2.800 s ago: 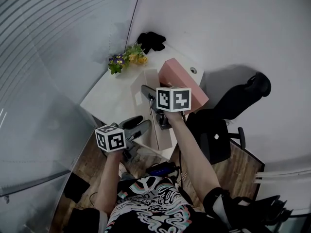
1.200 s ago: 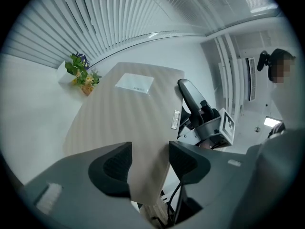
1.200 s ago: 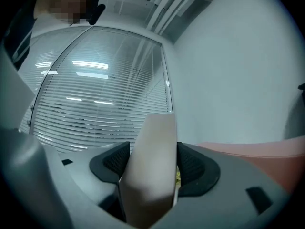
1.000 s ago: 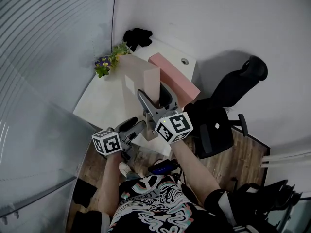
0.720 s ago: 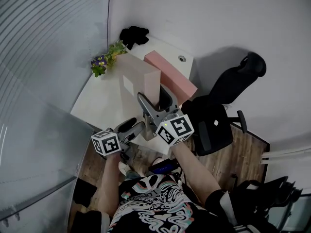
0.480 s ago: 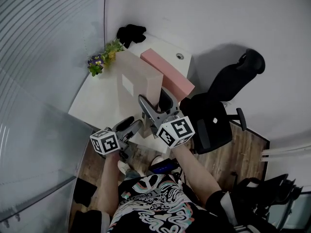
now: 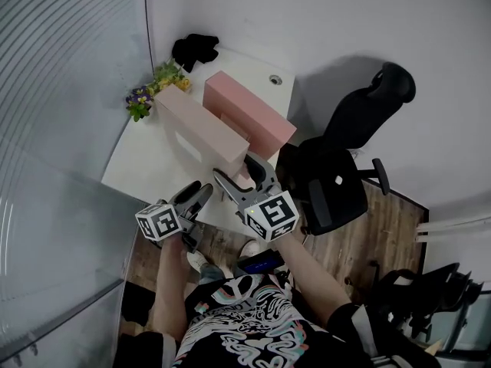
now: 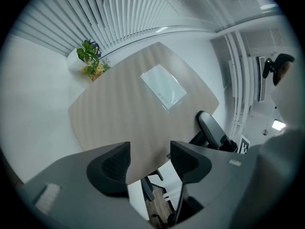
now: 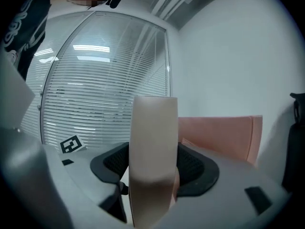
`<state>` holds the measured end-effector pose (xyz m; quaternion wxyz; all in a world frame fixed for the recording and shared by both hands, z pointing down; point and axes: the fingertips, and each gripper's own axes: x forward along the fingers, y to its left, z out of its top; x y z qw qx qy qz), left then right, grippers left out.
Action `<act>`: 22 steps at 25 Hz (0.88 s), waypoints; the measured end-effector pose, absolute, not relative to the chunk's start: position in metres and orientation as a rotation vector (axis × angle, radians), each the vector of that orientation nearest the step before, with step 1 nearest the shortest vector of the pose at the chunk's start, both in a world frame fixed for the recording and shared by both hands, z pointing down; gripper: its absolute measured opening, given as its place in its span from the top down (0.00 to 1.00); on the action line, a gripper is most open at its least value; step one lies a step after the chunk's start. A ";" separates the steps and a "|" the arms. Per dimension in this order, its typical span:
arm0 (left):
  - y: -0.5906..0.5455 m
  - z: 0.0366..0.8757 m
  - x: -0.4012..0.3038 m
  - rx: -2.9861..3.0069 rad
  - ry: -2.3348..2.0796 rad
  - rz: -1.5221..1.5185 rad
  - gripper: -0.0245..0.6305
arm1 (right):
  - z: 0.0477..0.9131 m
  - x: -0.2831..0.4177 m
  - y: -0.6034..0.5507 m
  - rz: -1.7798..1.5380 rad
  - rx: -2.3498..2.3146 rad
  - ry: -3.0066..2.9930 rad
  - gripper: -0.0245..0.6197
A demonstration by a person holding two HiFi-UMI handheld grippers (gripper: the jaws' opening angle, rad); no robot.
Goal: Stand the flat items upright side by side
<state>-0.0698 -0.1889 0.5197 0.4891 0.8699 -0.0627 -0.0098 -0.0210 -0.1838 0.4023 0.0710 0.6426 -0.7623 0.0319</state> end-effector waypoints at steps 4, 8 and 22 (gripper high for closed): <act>-0.188 0.526 -0.064 2.105 -0.161 -0.008 0.58 | 0.418 -0.016 -0.174 0.152 1.915 -2.273 0.50; -0.187 0.530 -0.060 2.092 -0.166 -0.012 0.59 | 0.429 -0.018 -0.167 0.179 1.901 -2.271 0.50; -0.194 0.536 -0.063 2.048 -0.181 -0.065 0.59 | 0.442 -0.018 -0.149 0.254 1.932 -2.220 0.51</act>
